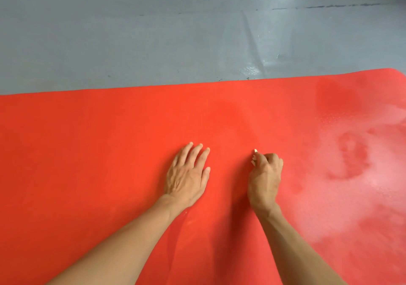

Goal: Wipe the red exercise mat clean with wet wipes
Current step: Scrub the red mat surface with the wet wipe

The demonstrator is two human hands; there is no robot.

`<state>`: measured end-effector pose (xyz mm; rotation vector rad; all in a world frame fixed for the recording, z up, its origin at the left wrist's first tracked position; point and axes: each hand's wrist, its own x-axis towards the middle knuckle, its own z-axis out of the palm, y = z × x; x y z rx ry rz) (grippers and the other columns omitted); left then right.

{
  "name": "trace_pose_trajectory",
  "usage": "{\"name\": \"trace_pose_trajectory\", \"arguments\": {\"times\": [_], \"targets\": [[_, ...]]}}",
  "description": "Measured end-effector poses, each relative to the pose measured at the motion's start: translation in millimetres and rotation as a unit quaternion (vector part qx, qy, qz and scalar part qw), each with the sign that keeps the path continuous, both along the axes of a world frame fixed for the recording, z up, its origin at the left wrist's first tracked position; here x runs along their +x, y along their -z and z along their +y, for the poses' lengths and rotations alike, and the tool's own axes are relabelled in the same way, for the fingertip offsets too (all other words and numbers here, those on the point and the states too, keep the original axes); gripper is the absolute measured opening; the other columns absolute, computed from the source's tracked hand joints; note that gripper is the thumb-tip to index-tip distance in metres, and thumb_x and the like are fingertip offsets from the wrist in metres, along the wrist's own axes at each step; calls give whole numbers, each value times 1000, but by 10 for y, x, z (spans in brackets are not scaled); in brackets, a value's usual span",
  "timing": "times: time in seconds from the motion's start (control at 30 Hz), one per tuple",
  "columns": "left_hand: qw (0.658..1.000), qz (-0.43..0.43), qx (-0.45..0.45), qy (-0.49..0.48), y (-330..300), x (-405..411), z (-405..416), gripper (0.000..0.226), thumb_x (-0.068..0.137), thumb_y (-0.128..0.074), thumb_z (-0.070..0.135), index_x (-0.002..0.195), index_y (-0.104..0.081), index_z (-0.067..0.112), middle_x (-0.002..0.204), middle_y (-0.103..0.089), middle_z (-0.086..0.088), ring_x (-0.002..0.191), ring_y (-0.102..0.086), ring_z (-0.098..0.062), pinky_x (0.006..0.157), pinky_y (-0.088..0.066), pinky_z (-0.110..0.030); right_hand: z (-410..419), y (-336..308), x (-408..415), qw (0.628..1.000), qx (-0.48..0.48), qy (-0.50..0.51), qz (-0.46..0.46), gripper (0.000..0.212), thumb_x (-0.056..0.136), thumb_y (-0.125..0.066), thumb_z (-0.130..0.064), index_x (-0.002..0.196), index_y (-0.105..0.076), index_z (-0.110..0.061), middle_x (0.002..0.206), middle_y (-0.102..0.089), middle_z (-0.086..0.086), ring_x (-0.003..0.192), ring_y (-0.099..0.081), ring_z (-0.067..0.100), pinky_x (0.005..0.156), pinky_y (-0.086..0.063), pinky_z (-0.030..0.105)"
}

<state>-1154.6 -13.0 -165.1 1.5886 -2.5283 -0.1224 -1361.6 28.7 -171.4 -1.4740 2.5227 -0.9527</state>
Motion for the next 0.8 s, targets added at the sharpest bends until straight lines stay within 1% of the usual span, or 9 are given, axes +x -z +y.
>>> {"name": "trace_pose_trajectory", "arguments": {"times": [0.1,0.2,0.27,0.33,0.4,0.47,0.6,0.67,0.8], "targets": [[1000,-8,20,0,86,-5,-50,60,104,-35,48,155,-48,20,159,-47,-5,153,-33,-30,124,-31,-49,112,11,541,987,-18,-159,17,23,99,-56,-11,115,-71,-5,92,-55,5,88,-49,26,72,-51,39],[1000,-12,20,4,146,16,-18,61,105,-33,48,159,-42,21,164,-41,-3,157,-26,-28,127,-25,-48,49,16,309,952,-19,-297,68,33,100,-49,-21,121,-69,-8,92,-54,4,87,-51,25,73,-49,36],[1000,-12,23,-2,137,10,-12,62,105,-32,48,160,-40,22,165,-40,-2,158,-23,-27,128,-23,-47,-111,23,-30,968,-7,-242,67,30,98,-51,-21,117,-73,-12,92,-55,4,91,-51,25,76,-46,34],[1000,-12,24,-7,133,-2,-5,62,105,-32,48,161,-39,23,166,-39,-1,158,-22,-26,128,-22,-46,-327,-5,-275,994,15,-108,25,21,95,-59,-6,111,-73,-10,92,-56,8,93,-52,31,76,-42,31],[999,-13,28,-10,130,-7,-7,62,105,-32,48,161,-39,24,166,-38,0,159,-21,-25,128,-21,-45,-442,-38,-185,999,20,-37,-3,12,93,-65,0,101,-69,-8,90,-59,10,89,-54,35,71,-33,31],[999,-15,32,-12,121,-8,-3,61,105,-33,48,161,-39,24,166,-38,0,159,-20,-25,128,-21,-45,-378,-35,97,997,1,-81,1,7,93,-68,-3,96,-67,-9,86,-61,8,82,-53,32,70,-33,33],[999,-21,37,-15,103,-7,-2,60,105,-33,48,160,-40,24,167,-37,0,159,-20,-25,128,-22,-46,-82,81,429,964,-13,-265,18,13,94,-68,-3,106,-72,-7,87,-57,3,78,-51,24,73,-45,31],[999,-23,32,-20,95,-18,2,60,105,-34,47,160,-41,24,166,-37,0,159,-21,-25,128,-23,-46,-61,99,359,952,-13,-305,14,16,98,-61,-5,111,-71,-6,95,-59,5,81,-52,24,77,-50,34],[999,-32,37,-23,87,-34,-1,61,104,-37,45,160,-40,23,167,-35,1,159,-19,-24,128,-22,-47,-8,33,268,930,9,-366,35,39,102,-40,-11,131,-63,1,123,-61,12,97,-56,27,90,-53,34]]}}
